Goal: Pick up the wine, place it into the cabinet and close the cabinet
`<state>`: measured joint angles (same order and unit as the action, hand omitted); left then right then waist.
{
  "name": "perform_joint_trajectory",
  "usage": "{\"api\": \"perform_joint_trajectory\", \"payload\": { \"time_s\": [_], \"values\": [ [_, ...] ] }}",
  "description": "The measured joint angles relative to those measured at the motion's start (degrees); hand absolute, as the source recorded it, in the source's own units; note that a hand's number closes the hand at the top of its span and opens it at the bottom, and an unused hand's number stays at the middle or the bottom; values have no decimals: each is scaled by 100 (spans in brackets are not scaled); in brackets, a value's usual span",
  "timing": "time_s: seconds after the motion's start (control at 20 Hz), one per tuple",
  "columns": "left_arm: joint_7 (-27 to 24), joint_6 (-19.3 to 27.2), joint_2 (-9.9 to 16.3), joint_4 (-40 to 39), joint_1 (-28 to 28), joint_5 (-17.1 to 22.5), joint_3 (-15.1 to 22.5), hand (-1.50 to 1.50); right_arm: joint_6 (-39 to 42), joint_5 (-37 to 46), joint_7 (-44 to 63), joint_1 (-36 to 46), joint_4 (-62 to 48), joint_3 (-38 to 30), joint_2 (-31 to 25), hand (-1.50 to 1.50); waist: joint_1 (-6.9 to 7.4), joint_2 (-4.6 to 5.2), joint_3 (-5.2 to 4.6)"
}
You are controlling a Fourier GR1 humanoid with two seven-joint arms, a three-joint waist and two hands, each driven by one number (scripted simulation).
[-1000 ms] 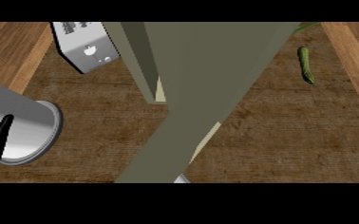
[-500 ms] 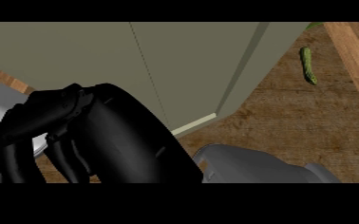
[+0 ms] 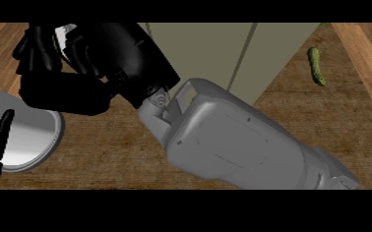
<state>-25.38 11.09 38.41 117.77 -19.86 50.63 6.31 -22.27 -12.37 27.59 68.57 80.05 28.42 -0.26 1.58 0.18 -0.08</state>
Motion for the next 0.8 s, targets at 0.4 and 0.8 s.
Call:
{"api": "perform_joint_trajectory", "payload": {
  "time_s": [0.4, 0.8],
  "values": [
    [213, -75, -131, -77, 170, -175, -100, -150, 704, -224, -959, 189, -1230, -504, 28, 150, -13, -76, -5],
    [406, -84, -202, -123, 334, -205, -161, -150, 1291, -160, -1618, 200, -1717, -664, -67, 150, 30, -181, -35]
  ]
}}
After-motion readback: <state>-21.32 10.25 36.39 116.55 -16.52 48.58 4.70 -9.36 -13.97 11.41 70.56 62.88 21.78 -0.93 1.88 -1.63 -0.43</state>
